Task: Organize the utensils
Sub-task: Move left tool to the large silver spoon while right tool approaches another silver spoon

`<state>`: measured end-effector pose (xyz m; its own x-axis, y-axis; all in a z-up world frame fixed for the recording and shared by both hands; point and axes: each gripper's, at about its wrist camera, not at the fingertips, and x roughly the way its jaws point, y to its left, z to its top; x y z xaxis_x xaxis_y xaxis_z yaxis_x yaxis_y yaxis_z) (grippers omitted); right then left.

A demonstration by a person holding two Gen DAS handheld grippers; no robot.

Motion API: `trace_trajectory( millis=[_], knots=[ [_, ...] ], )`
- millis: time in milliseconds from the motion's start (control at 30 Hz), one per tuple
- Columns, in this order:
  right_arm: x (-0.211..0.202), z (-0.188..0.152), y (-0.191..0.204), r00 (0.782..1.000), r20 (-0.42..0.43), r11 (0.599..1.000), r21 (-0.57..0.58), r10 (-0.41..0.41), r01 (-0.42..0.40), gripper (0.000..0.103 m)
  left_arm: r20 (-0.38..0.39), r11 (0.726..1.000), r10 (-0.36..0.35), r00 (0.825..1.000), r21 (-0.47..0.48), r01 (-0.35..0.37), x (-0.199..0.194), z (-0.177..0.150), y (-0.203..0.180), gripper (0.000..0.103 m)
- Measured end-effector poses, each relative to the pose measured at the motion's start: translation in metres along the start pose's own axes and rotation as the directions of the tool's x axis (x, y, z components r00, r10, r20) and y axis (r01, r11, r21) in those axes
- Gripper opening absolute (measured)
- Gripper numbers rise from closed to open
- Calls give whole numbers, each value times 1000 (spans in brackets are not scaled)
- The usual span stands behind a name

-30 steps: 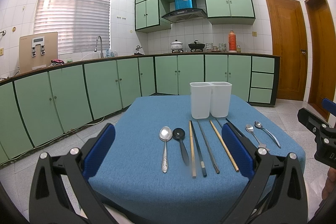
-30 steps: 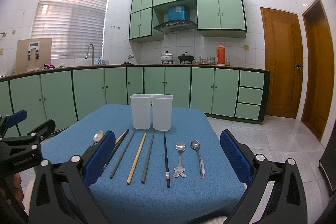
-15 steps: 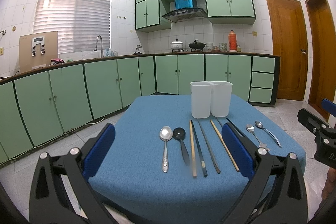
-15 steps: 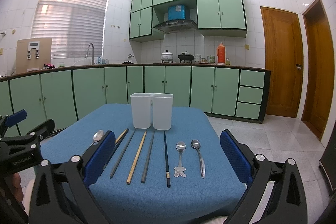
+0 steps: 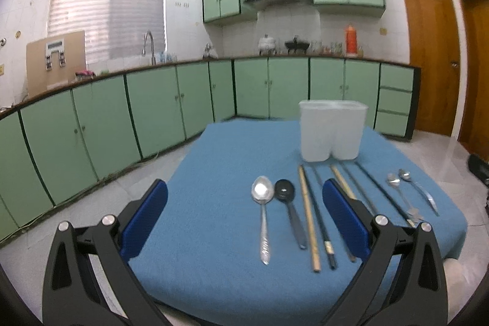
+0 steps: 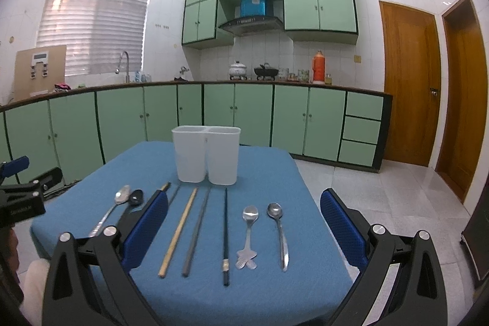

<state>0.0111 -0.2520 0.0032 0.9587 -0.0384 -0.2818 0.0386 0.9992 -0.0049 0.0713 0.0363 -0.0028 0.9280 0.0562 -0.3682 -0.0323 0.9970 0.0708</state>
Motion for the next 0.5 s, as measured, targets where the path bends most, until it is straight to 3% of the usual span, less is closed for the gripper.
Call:
trace_trajectory(
  millis=[133, 233, 300, 400, 500],
  knots=[
    [32, 8, -13, 998, -60, 1000, 12, 15, -14, 97, -97, 1000, -13, 995, 10, 14, 50, 12, 6, 96],
    [65, 15, -25, 991, -130, 999, 38, 34, -29, 97, -192, 999, -25, 981, 21, 30, 88, 16, 4, 82],
    [89, 17, -34, 981, -186, 997, 59, 50, -39, 93, -266, 999, -48, 963, 8, 52, 114, 14, 4, 78],
    [121, 15, -47, 963, -263, 996, 80, 63, -43, 86, -377, 995, -102, 921, -50, 90, 154, 9, 6, 78],
    [151, 14, -57, 938, -342, 996, 83, 55, -28, 76, -409, 995, -102, 907, -60, 84, 171, 7, 6, 77]
  ],
)
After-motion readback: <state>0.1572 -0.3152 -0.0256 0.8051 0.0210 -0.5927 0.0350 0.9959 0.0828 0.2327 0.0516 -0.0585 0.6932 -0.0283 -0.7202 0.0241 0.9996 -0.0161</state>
